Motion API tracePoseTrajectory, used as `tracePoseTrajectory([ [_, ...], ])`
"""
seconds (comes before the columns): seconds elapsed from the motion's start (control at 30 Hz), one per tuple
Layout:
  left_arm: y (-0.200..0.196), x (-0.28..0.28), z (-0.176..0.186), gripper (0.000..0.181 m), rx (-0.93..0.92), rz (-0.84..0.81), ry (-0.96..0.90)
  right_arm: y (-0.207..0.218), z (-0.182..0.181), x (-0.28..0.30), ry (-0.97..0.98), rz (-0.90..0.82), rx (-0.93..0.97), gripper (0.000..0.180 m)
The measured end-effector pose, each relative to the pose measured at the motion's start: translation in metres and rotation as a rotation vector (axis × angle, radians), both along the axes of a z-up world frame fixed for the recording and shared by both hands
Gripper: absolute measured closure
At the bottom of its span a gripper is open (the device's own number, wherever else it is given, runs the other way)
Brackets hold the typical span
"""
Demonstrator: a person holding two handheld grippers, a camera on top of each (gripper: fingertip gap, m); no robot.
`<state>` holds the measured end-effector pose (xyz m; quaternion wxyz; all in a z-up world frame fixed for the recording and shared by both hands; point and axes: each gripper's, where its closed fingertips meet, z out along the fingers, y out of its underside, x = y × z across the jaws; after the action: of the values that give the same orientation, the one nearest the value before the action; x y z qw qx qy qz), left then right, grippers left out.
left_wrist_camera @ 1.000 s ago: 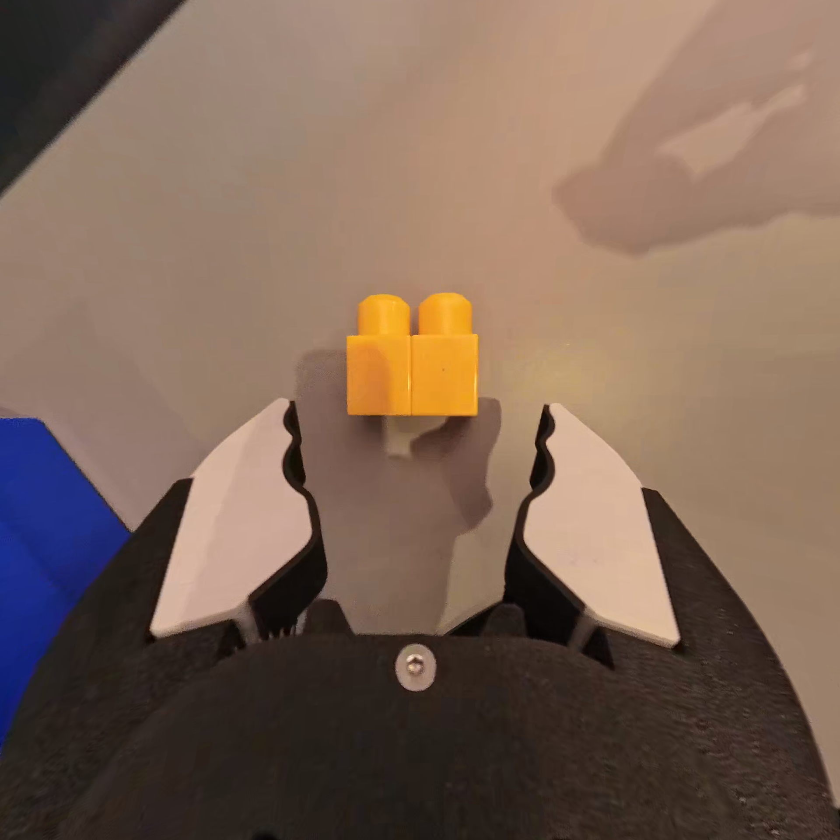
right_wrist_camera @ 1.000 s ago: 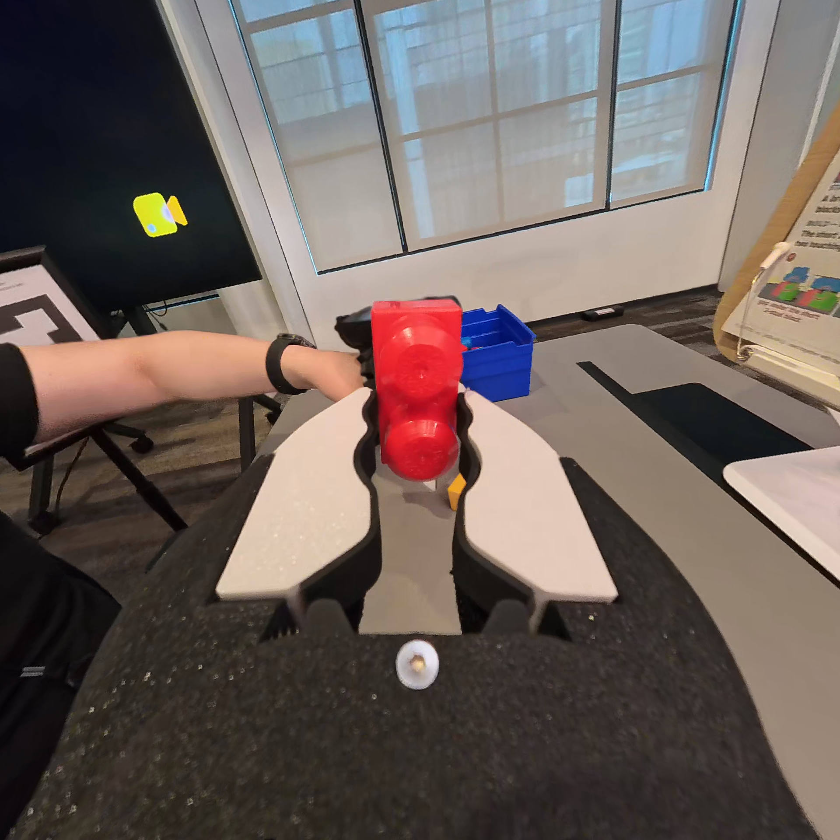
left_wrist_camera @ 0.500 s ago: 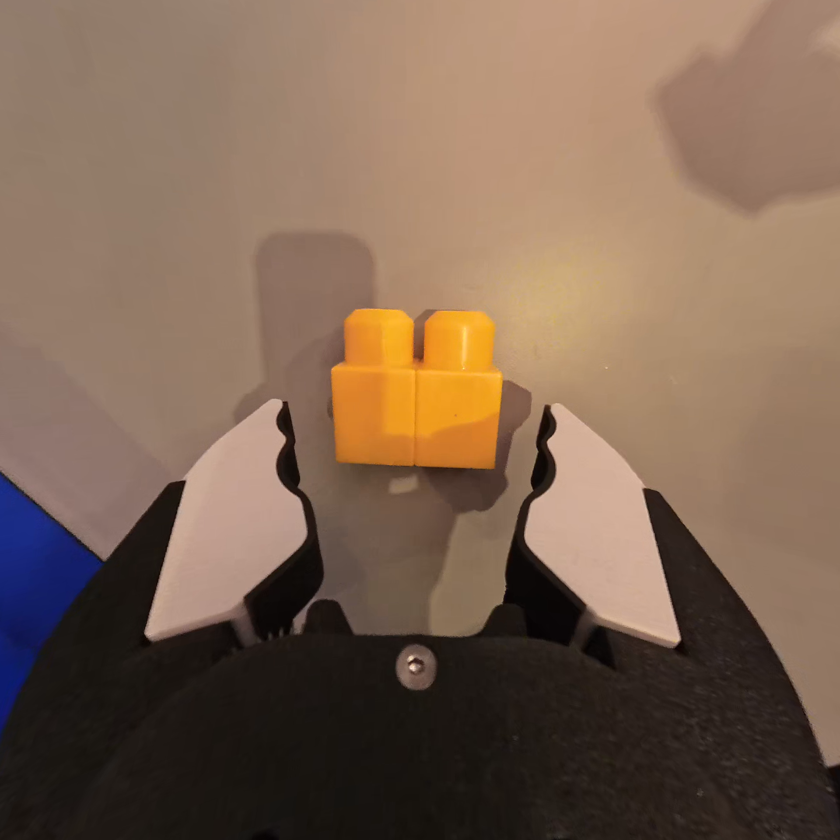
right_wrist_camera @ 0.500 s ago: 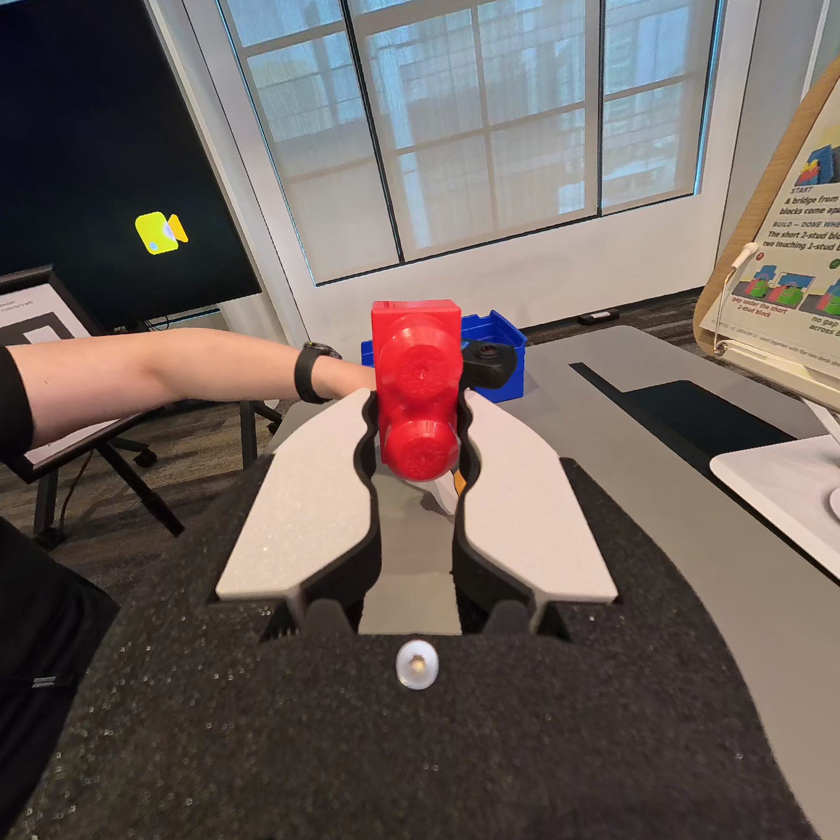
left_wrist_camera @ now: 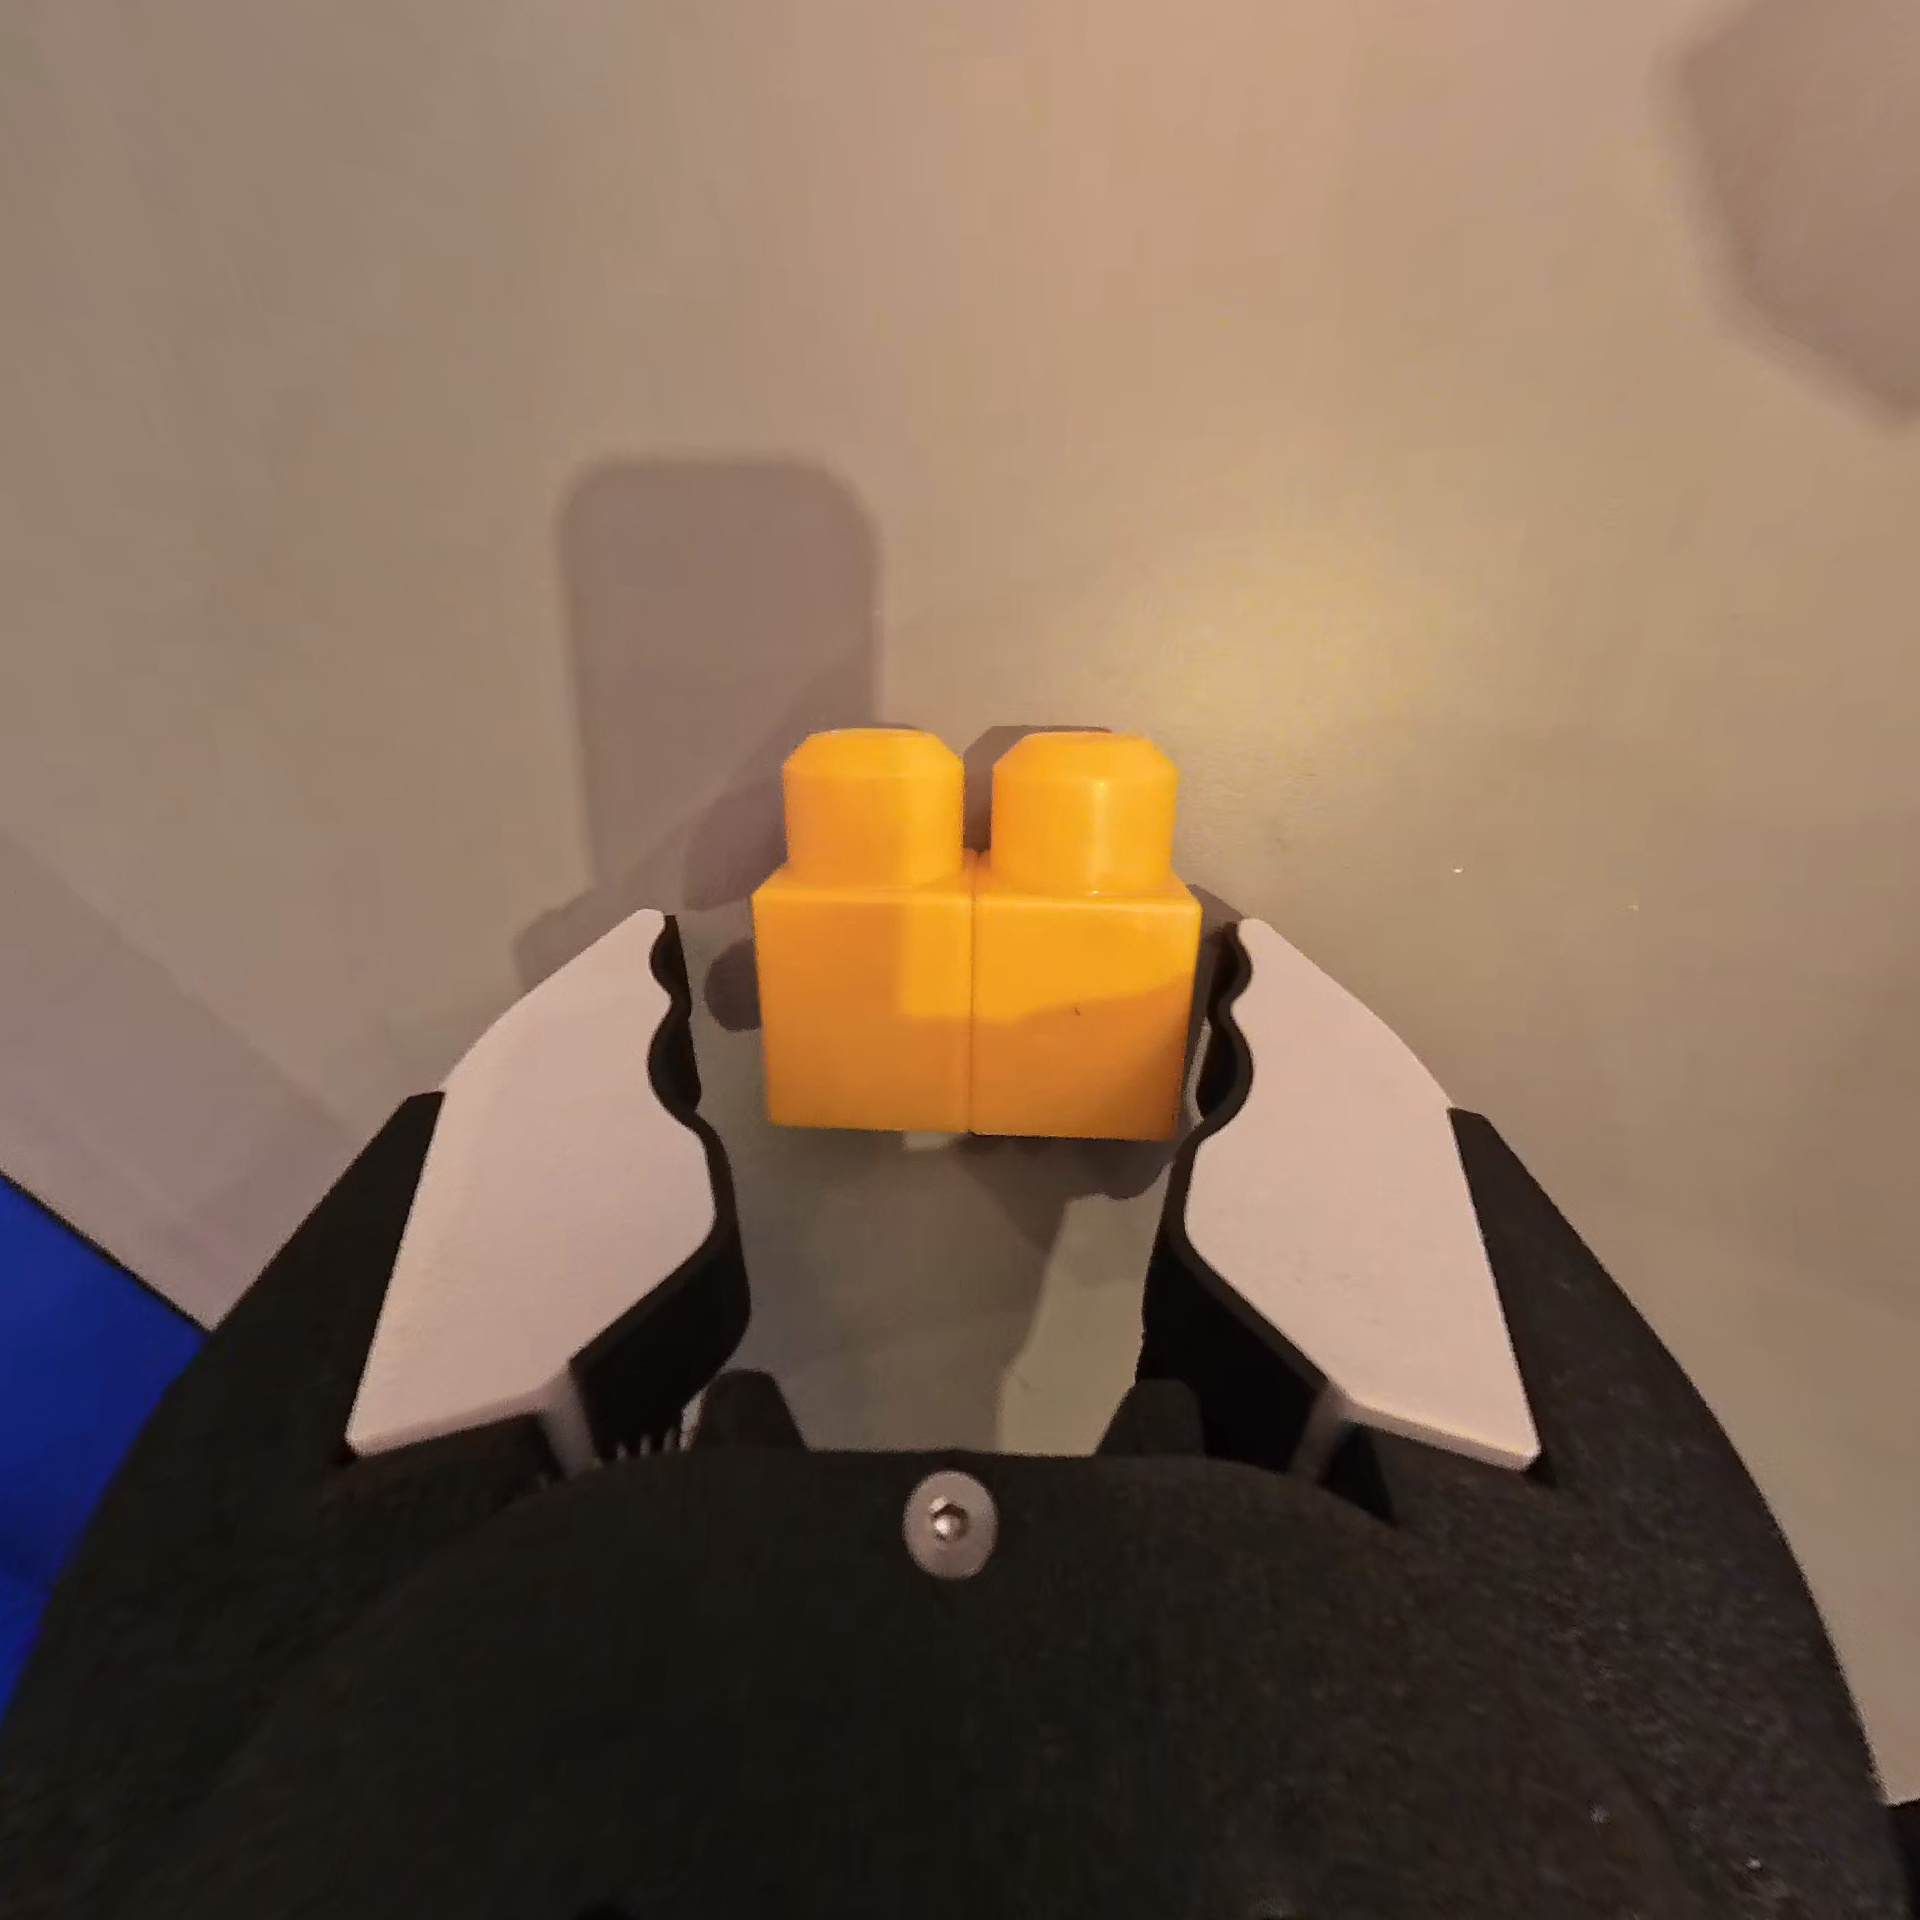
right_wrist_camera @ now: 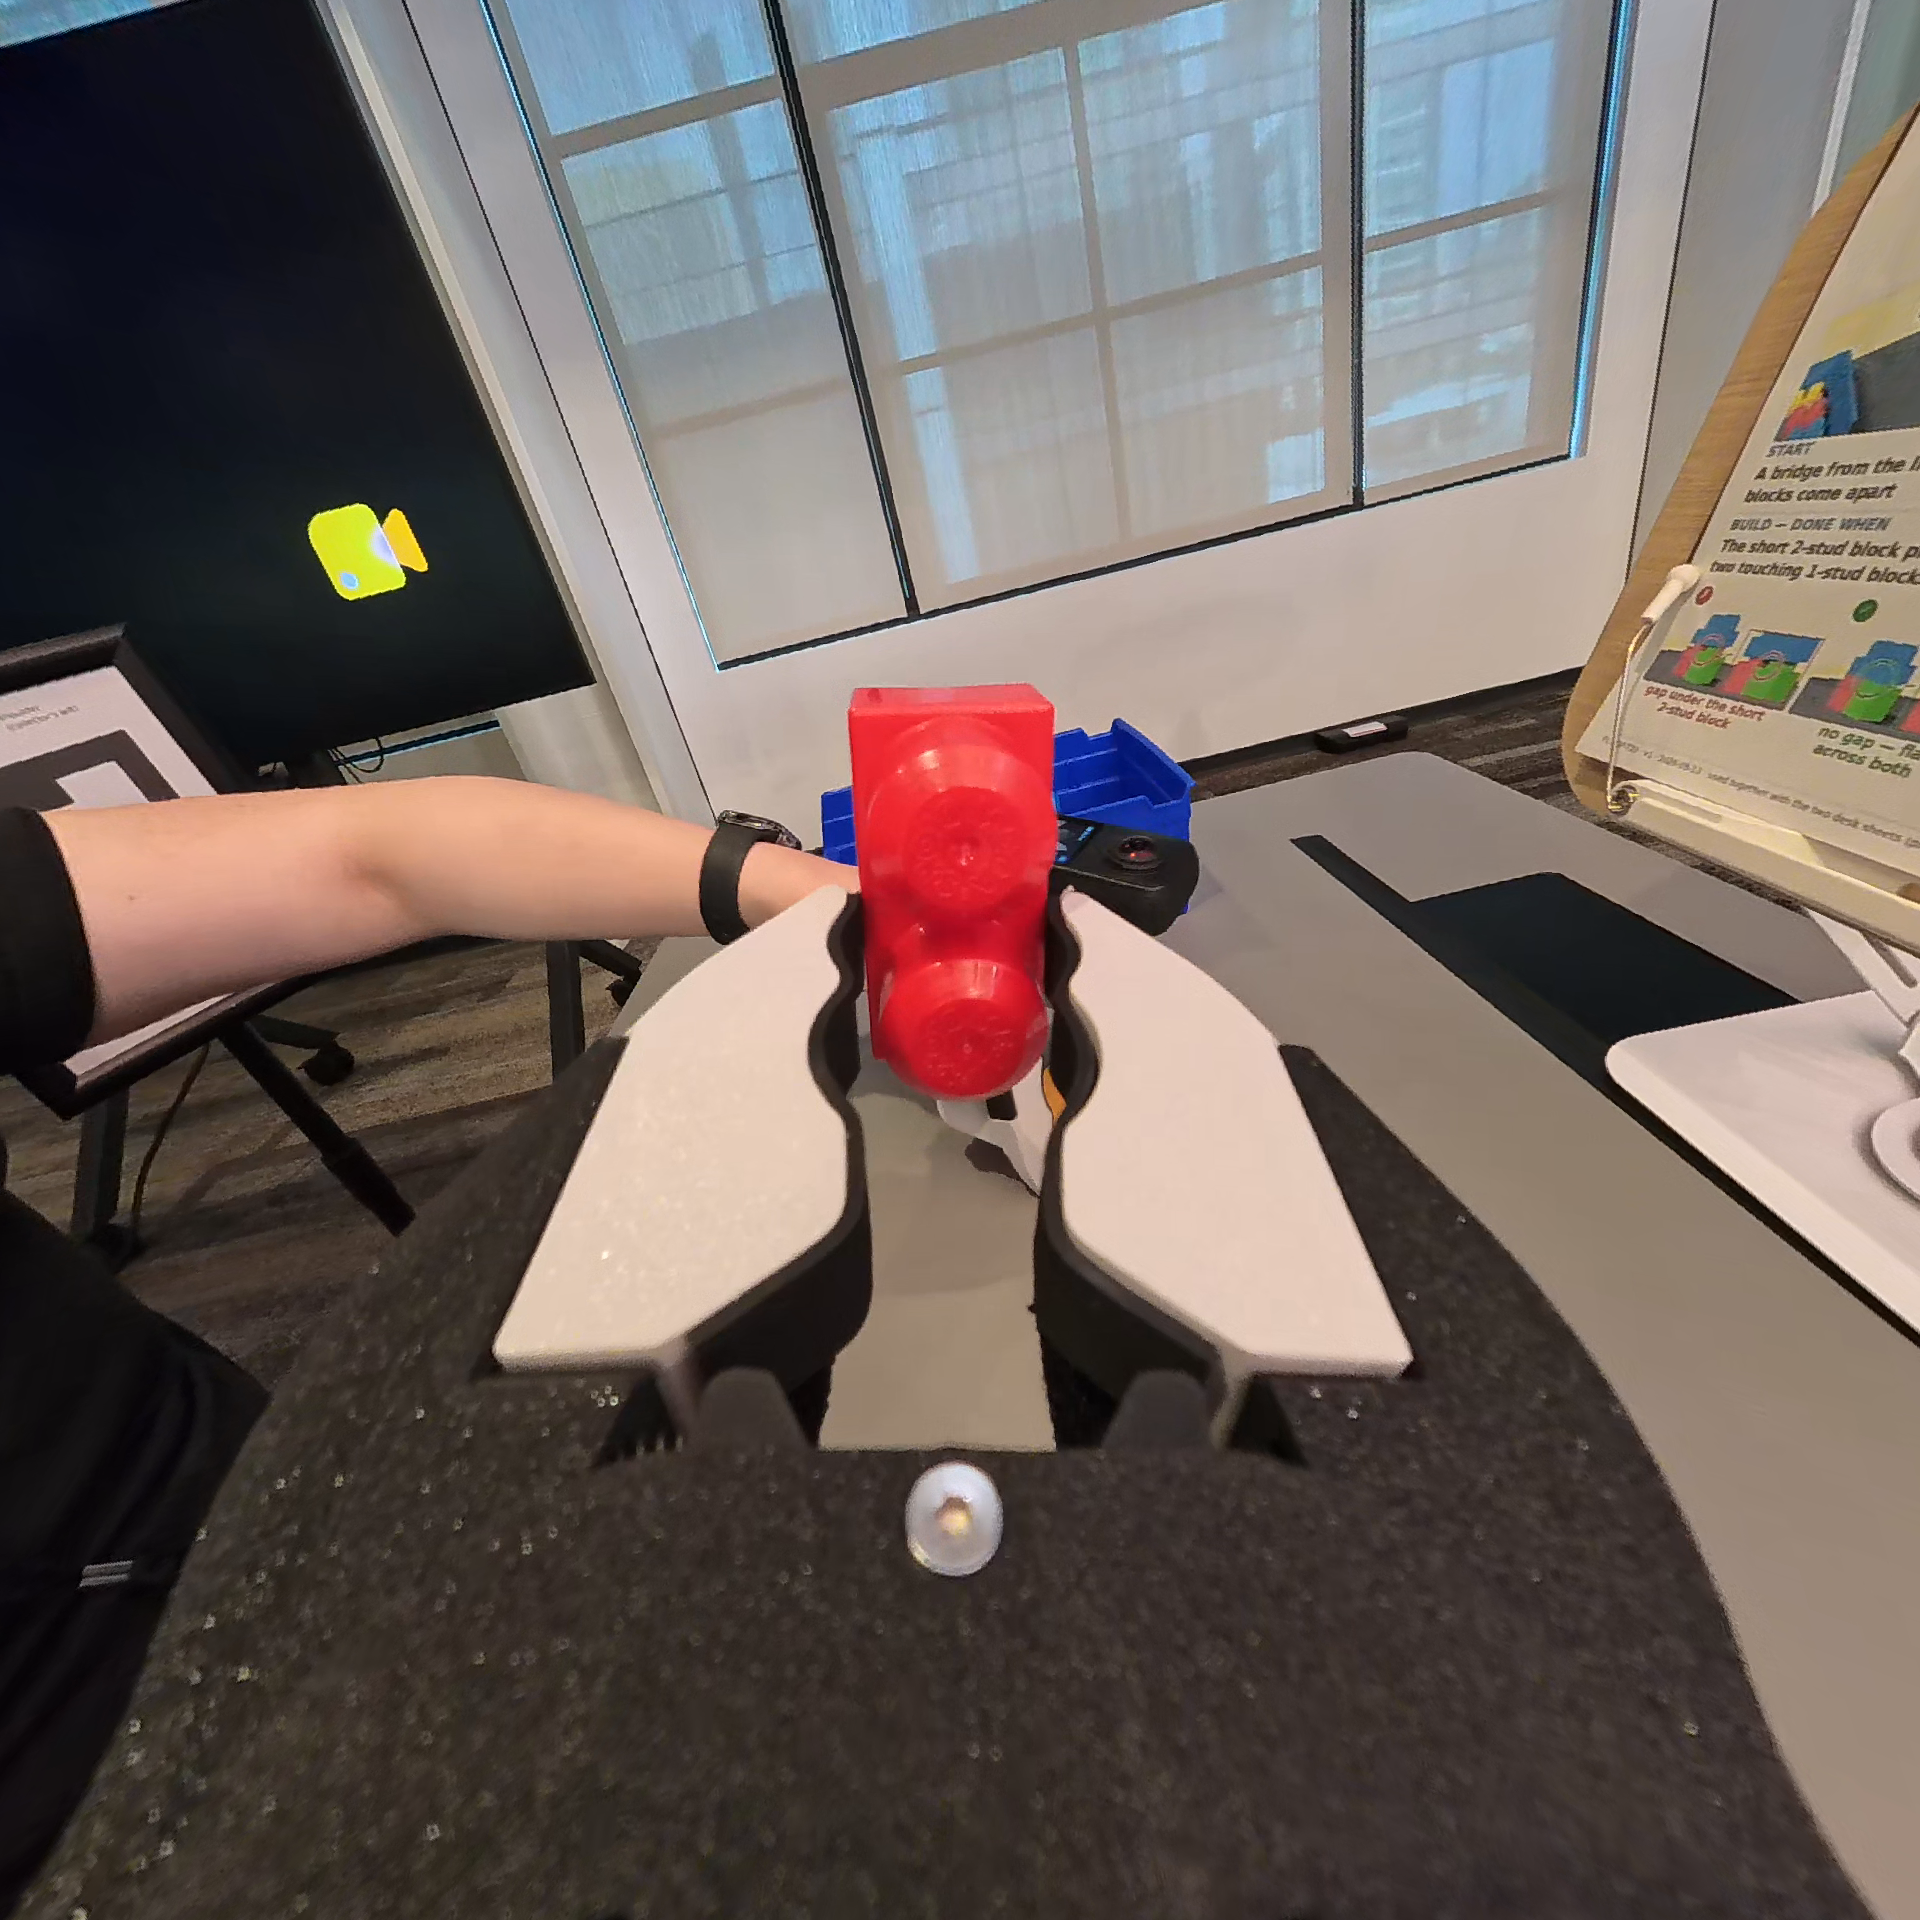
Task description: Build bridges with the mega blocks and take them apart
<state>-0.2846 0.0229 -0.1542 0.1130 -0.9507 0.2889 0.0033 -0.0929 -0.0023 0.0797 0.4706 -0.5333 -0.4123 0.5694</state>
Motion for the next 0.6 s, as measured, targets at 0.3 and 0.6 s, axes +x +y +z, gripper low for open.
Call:
tracePoseTrajectory([
  [0.3, -0.0039, 0.0047, -0.002, 0.097, -0.035, 0.0, -0.047, 0.001, 0.0004, 0.0023, 0.007, -0.003, -0.005, 0.147],
  [0.6, -0.004, 0.0026, -0.0017, 0.106, -0.044, -0.023, -0.043, 0.0, -0.0026, 0.001, -0.005, 0.002, -0.006, 0.147],
])
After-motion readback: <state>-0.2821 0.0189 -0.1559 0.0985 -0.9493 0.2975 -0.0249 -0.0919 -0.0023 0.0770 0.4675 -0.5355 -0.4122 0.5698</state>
